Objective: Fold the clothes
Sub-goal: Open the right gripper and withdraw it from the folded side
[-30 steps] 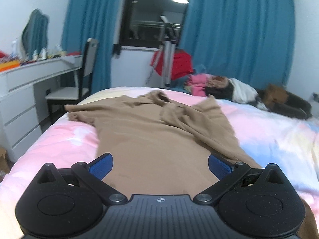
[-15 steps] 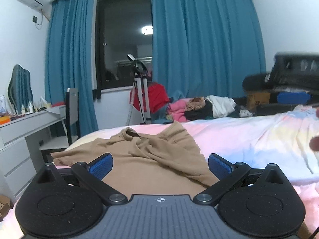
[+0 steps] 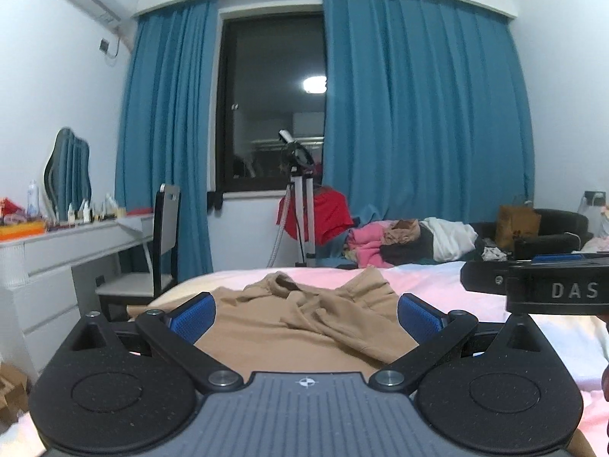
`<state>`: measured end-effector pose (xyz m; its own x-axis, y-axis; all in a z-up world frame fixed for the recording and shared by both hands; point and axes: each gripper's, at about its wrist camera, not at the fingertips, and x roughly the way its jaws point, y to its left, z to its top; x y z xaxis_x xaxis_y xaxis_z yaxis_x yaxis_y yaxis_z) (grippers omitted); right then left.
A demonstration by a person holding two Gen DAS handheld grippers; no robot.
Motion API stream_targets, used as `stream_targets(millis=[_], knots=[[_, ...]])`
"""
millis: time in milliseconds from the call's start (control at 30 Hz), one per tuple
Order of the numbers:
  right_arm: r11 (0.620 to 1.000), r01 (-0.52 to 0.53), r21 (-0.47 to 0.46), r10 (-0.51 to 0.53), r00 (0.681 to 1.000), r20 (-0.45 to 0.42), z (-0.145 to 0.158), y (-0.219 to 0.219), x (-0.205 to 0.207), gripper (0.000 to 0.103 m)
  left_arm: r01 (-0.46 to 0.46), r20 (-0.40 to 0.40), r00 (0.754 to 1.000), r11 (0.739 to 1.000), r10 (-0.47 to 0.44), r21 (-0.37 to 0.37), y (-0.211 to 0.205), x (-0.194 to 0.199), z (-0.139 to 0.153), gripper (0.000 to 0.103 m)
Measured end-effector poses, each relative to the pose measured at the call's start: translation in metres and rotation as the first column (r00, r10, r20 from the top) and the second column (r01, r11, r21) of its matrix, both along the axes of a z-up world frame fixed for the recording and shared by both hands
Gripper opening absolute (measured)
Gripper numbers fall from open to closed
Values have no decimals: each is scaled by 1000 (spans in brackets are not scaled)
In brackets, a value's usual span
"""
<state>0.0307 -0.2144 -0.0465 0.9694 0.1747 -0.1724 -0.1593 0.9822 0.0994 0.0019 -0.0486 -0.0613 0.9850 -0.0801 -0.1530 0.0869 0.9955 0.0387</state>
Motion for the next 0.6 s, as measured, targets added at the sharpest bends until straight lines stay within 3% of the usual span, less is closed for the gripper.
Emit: stream_targets(millis=[233, 533, 600], knots=[[999, 33, -15, -32, 999, 32, 2, 5, -3, 90, -35, -52, 998, 998, 32, -57, 20, 12, -2, 103], [1000, 27, -3, -27, 1000, -16, 2, -1, 3, 90, -69, -18, 997, 997, 70, 22, 13, 8, -11, 103], [999, 38, -18, -39, 998, -40, 3, -3, 4, 85, -73, -35, 997, 997, 74, 35, 10, 9, -15, 103]])
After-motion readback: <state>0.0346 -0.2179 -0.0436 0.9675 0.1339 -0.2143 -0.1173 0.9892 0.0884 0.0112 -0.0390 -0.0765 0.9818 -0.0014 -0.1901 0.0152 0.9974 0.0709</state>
